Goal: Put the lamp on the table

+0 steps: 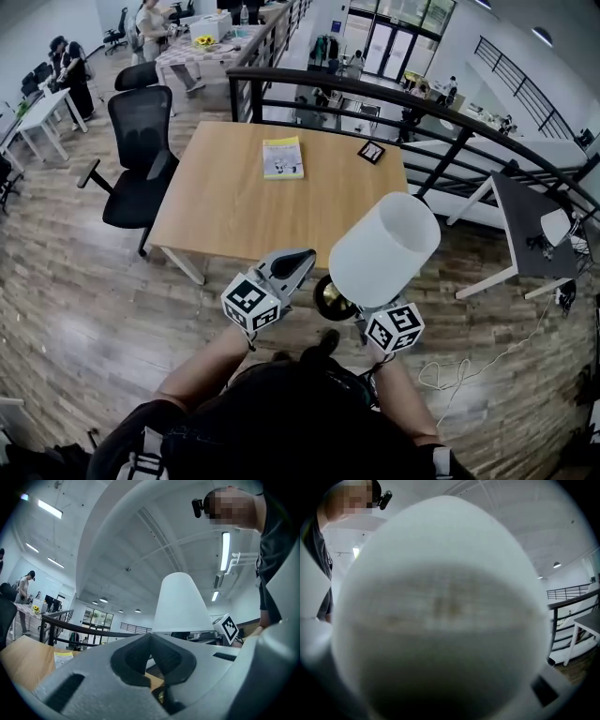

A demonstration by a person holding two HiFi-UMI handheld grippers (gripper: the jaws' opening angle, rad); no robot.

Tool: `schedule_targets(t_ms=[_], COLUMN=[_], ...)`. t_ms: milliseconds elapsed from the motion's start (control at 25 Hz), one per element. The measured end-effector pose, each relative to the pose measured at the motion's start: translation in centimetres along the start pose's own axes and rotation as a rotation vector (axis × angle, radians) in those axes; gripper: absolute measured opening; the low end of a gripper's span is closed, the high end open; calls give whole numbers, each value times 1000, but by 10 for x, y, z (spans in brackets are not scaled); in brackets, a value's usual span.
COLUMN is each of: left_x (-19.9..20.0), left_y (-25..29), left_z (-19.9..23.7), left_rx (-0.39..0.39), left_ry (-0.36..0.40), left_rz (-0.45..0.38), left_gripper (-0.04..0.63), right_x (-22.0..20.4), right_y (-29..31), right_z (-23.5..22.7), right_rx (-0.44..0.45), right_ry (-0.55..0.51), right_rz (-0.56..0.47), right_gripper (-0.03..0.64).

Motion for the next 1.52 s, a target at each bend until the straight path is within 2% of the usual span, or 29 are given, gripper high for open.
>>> schedule_targets(t_ms=[320,600,960,1280,1520], left_x=[-2,-2,-10,-18,-23], left_y=[5,37,111,210,255], left_z=[25,44,81,89,97], left_rx=[31,41,75,110,129], left_ry=[5,6,14,15,33], left_rz=[10,11,-4,-21,-11], left_gripper=[8,8,8,8,8], right_x=[5,17,27,41,48], right_y=[31,53,83,91,92], right_z=[-8,-37,-119,-214,-256], right_rx=[34,53,75,123,156], right_ry=[2,-1,5,-12,-40], right_rz=[-9,-18,-21,-4,14], right_gripper=[132,132,132,132,132])
Point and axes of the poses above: the fingertips, and each gripper's own axes: y forward along the fingers, z to its left, x out of its top, the point moved 3 cm from there along -y, backward along the fingers, and after that the axes turned 3 degrees about -x, right-handed, at the moved point
